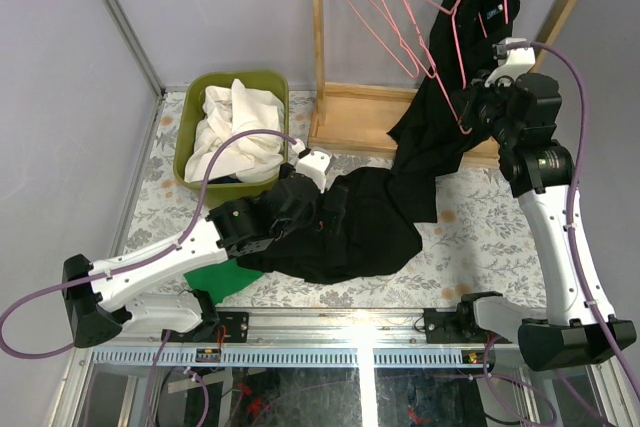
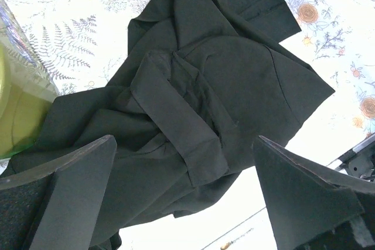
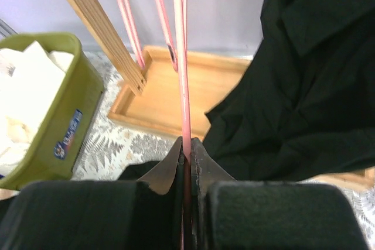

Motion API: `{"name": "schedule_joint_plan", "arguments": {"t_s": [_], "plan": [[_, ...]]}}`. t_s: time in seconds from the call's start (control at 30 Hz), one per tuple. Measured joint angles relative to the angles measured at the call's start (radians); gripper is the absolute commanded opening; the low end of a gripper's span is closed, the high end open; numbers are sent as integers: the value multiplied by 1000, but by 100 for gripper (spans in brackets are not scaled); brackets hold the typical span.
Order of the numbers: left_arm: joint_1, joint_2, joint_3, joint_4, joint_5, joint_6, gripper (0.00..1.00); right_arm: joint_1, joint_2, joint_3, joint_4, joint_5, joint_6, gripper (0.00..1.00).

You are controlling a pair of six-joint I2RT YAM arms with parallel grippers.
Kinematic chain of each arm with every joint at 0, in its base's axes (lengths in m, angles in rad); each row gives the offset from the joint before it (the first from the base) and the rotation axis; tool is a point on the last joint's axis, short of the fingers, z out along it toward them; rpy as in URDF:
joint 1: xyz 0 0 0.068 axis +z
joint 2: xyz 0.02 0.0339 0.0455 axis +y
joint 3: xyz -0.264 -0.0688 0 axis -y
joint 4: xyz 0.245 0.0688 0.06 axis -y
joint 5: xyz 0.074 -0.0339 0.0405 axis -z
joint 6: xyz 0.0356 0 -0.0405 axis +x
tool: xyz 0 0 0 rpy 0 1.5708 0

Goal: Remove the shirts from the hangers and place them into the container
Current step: Place the hanger at the clothesline.

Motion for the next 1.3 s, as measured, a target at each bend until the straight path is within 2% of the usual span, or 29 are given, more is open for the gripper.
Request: {"name": "schedule_joint_plan", "arguments": {"t_s": [0.2, 0.4, 0.67, 0.77, 0.83, 0.87, 0.97, 1.1, 1.17, 1.3], "plan": [[0, -4, -2, 0, -17, -1, 100, 0, 17, 48, 98, -26, 1, 0], [0, -3, -2, 0, -22, -1, 100, 0, 190, 246, 98, -31, 10, 0], [0, -2, -2, -1, -23, -2, 100, 0, 474, 622, -100, -47, 11, 7], [0, 2, -2, 0, -23, -2, 100, 0, 540, 710, -185, -46, 7, 10], [0, 6, -2, -1, -23, -2, 100, 0, 560, 719, -232, -46, 0, 17], [0, 9, -2, -1, -23, -2, 100, 0, 565, 719, -251, -46, -2, 28], [0, 16, -2, -1, -23, -2, 100, 0, 559, 682, -274, -47, -9, 50], [0, 21, -2, -2, -22, -2, 100, 0, 492, 579, -256, -47, -23, 72], [0, 22, -2, -2, -22, -2, 100, 0, 438, 532, -238, -42, -31, 77], [0, 28, -2, -2, -22, -2, 100, 0, 288, 433, -160, 12, -59, 81]]}}
